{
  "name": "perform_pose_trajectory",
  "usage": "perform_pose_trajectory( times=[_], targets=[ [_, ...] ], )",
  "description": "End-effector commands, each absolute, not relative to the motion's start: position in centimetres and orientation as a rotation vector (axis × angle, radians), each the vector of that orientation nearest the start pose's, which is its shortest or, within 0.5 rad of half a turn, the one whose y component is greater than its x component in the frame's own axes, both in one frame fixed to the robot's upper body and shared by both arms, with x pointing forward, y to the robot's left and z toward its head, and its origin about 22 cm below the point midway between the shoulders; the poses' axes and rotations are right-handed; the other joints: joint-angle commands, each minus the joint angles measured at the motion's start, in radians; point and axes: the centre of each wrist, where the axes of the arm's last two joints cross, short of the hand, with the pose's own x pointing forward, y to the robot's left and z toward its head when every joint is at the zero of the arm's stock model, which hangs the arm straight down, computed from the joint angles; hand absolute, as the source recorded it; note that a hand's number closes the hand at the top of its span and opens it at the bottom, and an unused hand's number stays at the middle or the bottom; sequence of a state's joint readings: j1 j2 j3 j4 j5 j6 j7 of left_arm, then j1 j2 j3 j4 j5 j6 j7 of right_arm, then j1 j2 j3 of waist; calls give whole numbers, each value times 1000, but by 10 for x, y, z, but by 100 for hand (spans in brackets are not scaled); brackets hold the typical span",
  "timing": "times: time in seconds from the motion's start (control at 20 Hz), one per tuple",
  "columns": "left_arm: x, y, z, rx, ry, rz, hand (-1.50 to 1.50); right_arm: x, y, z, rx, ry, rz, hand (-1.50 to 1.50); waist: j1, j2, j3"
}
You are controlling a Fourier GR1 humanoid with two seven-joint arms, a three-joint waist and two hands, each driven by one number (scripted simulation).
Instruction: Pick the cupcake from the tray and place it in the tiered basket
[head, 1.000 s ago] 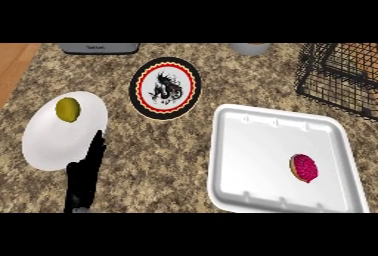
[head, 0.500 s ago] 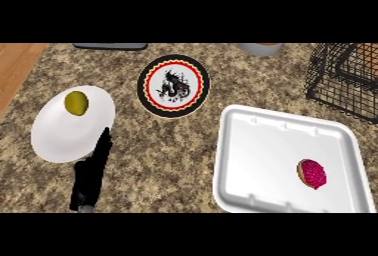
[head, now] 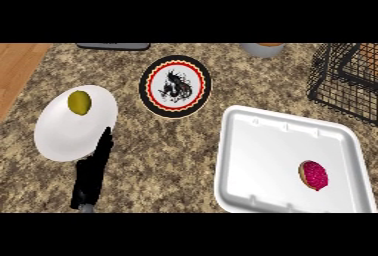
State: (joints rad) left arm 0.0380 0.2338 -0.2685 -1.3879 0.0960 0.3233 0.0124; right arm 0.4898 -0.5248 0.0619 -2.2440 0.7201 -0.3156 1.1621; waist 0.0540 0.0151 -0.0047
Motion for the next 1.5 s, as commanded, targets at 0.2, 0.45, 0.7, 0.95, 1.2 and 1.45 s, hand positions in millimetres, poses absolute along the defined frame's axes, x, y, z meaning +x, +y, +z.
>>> perform_pose_trajectory(
  times=[0.2,0.45,0.7,0.95,1.2,1.45],
  targets=[
    [223,238,-56,232,-1314,-52,0,165,-262,90,-1170,-452,98,-150,-7,-2,1],
    [229,225,-52,262,-1312,-22,0,176,-244,87,-1126,-455,107,-150,-39,-11,3],
    [212,241,-56,232,-1290,-34,0,214,-239,90,-1114,-432,138,-150,-28,-12,3],
    [212,239,-55,249,-1307,-30,0,221,-239,55,-1056,-297,208,-150,-31,-13,4],
    [214,251,-56,262,-1292,-43,0,243,-241,72,-1028,-275,180,-150,-39,-13,3],
    [208,241,-54,233,-1298,-33,0,242,-246,68,-997,-261,200,-150,-48,-16,4]
  ],
)
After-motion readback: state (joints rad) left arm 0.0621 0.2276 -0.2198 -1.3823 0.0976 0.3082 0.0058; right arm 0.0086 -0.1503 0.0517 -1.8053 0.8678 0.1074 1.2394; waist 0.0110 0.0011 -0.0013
